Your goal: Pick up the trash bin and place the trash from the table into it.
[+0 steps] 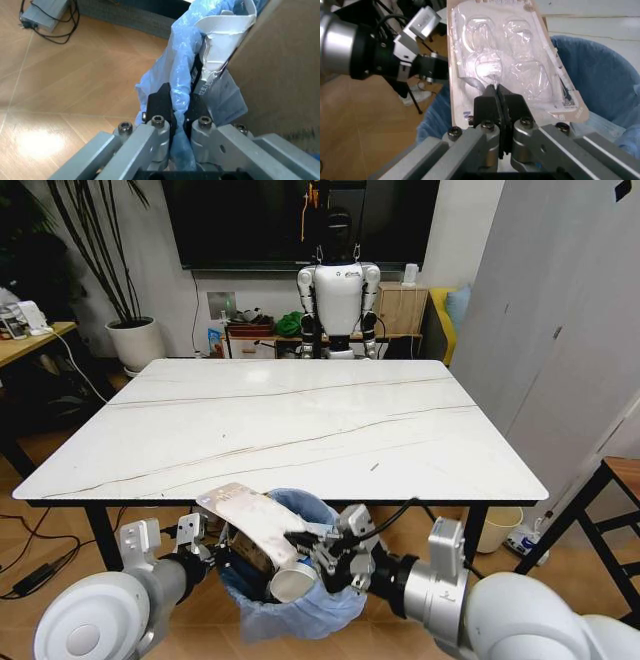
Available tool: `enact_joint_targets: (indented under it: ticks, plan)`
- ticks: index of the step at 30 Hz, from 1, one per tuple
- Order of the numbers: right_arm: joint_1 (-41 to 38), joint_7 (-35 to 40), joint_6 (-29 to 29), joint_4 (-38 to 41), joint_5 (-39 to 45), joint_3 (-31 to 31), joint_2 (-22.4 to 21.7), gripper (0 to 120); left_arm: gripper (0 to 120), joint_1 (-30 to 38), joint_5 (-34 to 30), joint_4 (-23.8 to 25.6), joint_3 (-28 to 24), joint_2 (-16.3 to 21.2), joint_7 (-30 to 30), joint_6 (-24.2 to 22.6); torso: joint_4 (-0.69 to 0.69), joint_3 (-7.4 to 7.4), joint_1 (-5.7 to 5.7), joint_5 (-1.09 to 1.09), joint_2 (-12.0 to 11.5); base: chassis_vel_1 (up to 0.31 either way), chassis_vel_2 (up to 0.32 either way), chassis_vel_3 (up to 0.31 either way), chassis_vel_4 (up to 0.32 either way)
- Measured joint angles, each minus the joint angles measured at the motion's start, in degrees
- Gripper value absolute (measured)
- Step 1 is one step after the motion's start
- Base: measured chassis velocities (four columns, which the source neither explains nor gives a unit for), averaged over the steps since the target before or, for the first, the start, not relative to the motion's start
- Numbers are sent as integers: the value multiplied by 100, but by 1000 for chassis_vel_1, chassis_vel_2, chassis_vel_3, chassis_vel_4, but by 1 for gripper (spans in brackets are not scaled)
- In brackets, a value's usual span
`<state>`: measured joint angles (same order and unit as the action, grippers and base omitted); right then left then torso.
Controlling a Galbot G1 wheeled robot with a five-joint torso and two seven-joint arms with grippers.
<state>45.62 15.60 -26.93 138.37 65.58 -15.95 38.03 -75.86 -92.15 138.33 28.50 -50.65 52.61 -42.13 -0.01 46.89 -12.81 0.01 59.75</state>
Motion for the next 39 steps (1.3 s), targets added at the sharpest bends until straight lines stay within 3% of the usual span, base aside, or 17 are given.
enact_joint_targets:
  ticks: [18, 22, 31, 35, 39]
  plan:
    - [-127, -123, -245, -355, -387, -135, 119, 1, 0, 56, -10, -28, -34, -1, 0, -1, 1, 1, -1, -1, 0, 0, 0, 0, 0]
    - [-230, -144, -241, -246, -371, -97, 81, 19, 0, 54, -10, -51, -28, -4, -9, -1, 0, 1, -1, -1, 0, 0, 0, 0, 0]
    - [-463, -103, -178, -131, -249, 1, 61, 47, 0, 13, -10, -69, -7, -2, -11, 0, 0, 1, -1, -1, 0, 0, 0, 0, 0]
    - [-664, 48, -58, -33, -102, 178, 125, 66, 0, -75, 7, -45, -2, 4, -11, 0, 0, 1, -1, -1, 0, 0, 0, 0, 0]
    - [-747, 252, 58, -23, -41, 360, 232, 77, 0, -170, 26, 0, -2, 9, -11, 0, 1, 0, -1, -1, 0, 0, 0, 0, 0]
